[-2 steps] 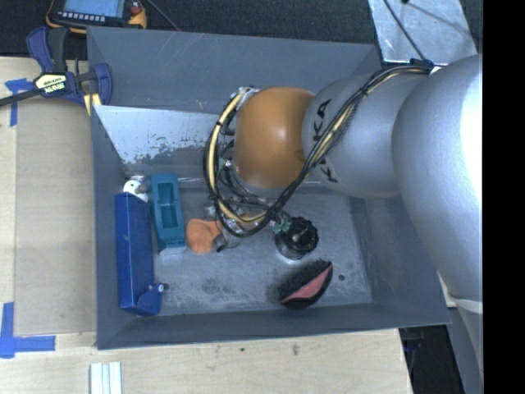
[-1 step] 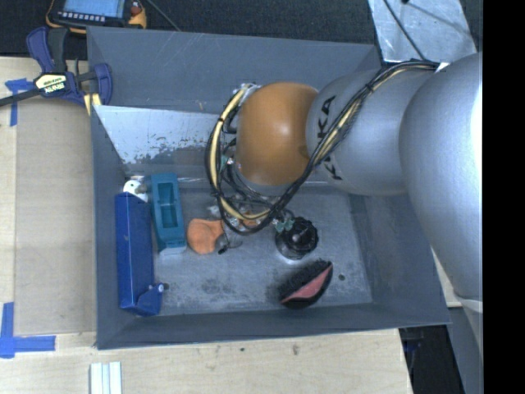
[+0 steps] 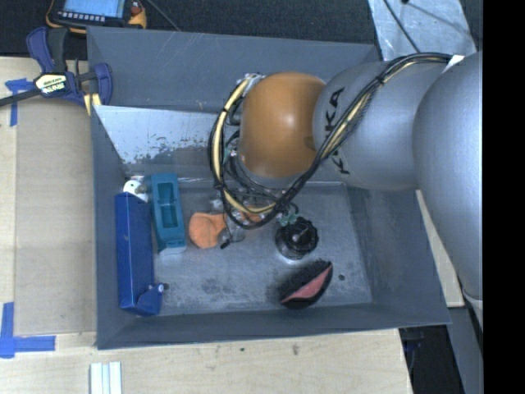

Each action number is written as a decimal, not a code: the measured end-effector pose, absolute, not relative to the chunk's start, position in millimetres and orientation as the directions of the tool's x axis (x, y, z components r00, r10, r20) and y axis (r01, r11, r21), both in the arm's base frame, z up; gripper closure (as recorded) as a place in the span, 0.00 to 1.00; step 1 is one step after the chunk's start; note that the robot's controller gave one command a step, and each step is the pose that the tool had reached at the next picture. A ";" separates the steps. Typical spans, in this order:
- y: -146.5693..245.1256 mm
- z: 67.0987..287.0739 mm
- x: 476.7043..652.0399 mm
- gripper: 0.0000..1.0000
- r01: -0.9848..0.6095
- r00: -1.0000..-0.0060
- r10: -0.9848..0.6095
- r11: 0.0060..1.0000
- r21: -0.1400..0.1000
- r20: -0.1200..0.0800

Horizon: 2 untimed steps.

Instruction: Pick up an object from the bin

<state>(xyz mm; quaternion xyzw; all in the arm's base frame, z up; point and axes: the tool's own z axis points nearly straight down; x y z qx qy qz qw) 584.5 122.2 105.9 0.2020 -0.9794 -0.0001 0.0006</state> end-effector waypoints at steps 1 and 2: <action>122.6 118.2 586.7 1.00 -0.395 -0.919 -0.395 0.919 -0.001 -0.006; 122.4 127.9 586.0 1.00 -0.395 -0.919 -0.395 0.919 -0.001 -0.004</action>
Offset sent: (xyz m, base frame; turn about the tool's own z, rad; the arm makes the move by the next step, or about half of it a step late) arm -0.0001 -0.0001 0.0472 0.0000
